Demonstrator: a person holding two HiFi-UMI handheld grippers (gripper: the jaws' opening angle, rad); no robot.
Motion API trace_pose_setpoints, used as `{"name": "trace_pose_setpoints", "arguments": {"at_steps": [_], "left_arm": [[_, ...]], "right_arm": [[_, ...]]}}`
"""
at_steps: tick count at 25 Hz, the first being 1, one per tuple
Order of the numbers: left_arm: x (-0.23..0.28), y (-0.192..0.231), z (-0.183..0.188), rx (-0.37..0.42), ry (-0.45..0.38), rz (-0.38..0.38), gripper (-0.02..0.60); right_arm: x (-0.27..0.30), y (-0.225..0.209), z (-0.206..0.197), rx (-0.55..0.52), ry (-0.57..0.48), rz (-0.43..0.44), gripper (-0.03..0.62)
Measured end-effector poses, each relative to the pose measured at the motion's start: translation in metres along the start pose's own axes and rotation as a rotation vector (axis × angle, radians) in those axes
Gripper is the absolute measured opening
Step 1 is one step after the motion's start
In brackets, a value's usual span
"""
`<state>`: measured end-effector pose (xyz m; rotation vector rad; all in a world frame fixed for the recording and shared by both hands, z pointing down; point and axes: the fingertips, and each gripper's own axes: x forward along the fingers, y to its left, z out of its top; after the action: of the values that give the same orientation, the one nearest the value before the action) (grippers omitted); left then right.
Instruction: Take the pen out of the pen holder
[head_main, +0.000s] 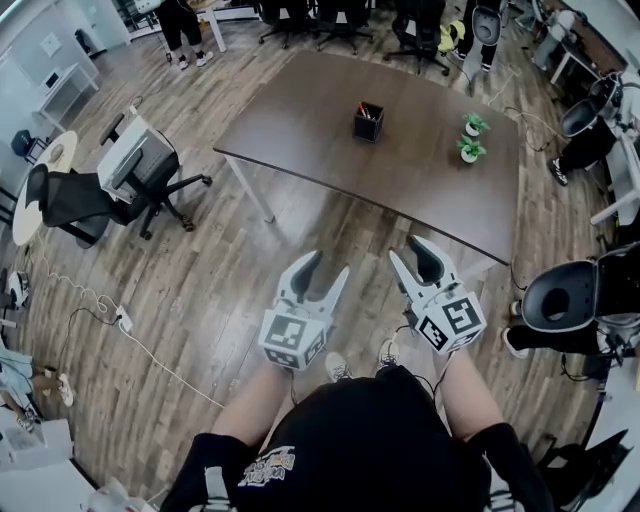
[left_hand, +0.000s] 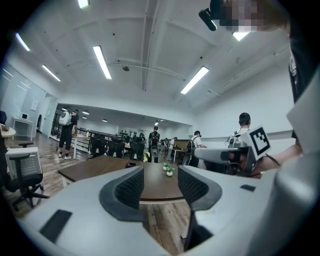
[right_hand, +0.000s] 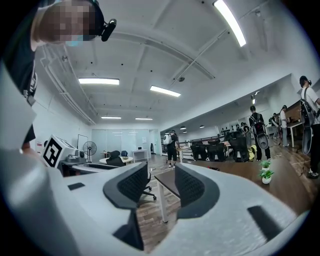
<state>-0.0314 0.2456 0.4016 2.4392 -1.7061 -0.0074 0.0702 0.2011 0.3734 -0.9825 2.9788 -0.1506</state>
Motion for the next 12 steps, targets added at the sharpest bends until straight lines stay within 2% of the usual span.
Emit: {"name": "trace_pose_setpoints", "arguments": {"at_steps": [5, 12], "left_arm": [[-0.004, 0.014, -0.002, -0.005, 0.008, 0.0, 0.192], [0.016, 0.026, 0.003, -0.013, 0.007, 0.016, 0.192]], "right_arm": [[0.012, 0.005, 0.001, 0.002, -0.004, -0.006, 0.2], [0.03, -0.016, 0.005, 0.013, -0.011, -0.007, 0.204]]}}
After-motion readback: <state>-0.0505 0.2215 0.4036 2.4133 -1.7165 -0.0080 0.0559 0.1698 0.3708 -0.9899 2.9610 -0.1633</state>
